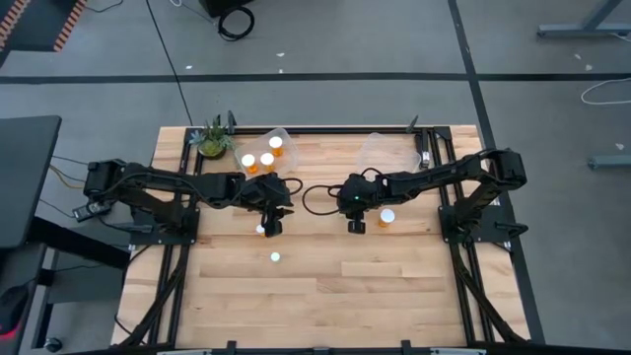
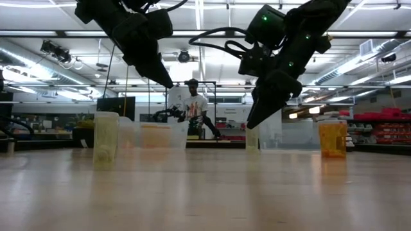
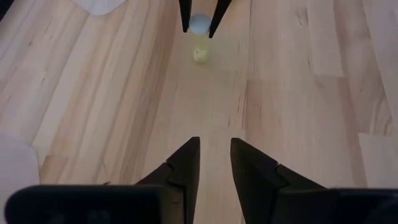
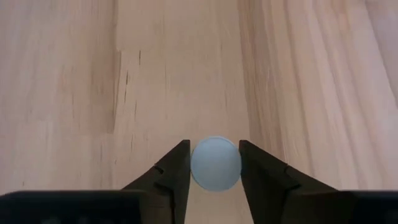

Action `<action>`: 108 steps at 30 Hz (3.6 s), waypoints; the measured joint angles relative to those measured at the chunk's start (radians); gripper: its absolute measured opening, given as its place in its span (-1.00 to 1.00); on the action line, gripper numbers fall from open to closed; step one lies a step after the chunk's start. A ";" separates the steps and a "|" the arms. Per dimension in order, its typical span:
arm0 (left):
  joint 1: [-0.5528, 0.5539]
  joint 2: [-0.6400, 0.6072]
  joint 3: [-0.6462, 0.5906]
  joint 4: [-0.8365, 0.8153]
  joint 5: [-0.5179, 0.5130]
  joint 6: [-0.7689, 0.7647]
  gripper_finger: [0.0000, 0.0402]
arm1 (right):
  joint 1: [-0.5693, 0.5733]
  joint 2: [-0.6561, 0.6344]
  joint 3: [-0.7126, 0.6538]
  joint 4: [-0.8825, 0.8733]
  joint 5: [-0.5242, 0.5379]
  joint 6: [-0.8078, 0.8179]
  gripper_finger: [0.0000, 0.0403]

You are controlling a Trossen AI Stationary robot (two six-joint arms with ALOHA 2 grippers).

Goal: Pick and place medicine bottles into bin by pill shape (circle, oval)
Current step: Put the yellow tablet bottle into the right transparent bin, then put the orange tablet bottle into the right transparent bin

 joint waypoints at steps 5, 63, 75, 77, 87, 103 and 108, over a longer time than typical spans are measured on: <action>0.000 0.000 0.000 0.000 0.000 -0.037 -0.49 | 0.000 -0.035 0.000 -0.028 0.018 0.003 -0.33; 0.005 0.000 0.000 0.020 0.000 -0.105 -0.50 | -0.681 -0.066 -0.044 -0.027 0.009 -0.075 -0.31; 0.005 0.000 0.000 0.020 0.000 -0.105 -0.52 | -0.680 -0.077 -0.045 -0.048 0.006 -0.086 -0.09; 0.005 0.000 0.000 0.020 0.000 -0.104 -0.50 | -0.680 -0.089 -0.045 -0.057 0.006 -0.086 -0.05; 0.005 0.000 0.000 0.027 0.000 -0.071 -0.56 | -0.677 -0.169 -0.045 -0.109 0.006 -0.084 0.01; 0.014 0.000 0.124 -0.453 0.031 -0.004 -0.28 | -0.546 -0.331 -0.044 -0.138 0.010 -0.039 0.01; 0.014 0.000 0.124 -0.563 0.074 0.000 -0.12 | -0.480 -0.356 -0.044 -0.137 0.023 -0.037 0.00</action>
